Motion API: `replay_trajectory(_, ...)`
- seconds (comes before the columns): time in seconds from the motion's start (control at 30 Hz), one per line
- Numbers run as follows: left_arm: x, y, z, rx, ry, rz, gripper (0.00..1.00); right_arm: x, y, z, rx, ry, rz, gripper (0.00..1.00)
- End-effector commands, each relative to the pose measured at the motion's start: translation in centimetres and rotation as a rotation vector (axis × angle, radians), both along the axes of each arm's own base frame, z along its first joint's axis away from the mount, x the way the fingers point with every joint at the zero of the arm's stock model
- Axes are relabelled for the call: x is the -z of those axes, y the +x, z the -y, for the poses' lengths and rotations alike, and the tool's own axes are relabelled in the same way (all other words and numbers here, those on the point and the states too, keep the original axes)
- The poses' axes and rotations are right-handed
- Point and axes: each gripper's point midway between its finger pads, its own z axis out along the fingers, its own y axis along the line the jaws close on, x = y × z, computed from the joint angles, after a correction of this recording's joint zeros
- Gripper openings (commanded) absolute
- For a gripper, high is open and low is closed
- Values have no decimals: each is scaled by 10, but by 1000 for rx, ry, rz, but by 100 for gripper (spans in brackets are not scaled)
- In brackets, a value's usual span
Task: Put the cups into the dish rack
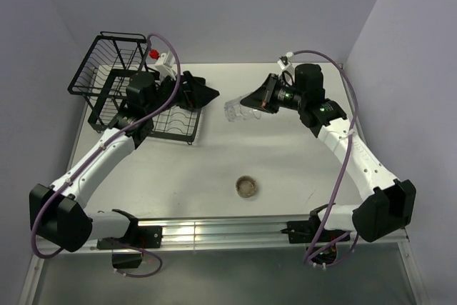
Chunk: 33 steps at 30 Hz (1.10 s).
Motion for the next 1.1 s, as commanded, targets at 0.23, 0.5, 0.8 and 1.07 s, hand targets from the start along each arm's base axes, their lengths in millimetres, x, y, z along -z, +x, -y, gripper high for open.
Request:
replay_trajectory(0.23, -29, -29, 28, 254, -136, 116, 99, -98, -25, -38, -329, 425, 137, 0)
replay_trajectory(0.5, -32, -45, 34, 346, -216, 115, 99, -107, -23, -38, -366, 509, 134, 0)
replay_trajectory(0.8, -42, -49, 33, 344, -273, 123, 92, -104, -25, -38, -390, 541, 126, 0)
replay_trajectory(1.07, -55, -60, 37, 393, -316, 127, 26, -100, -24, -39, -391, 547, 116, 0)
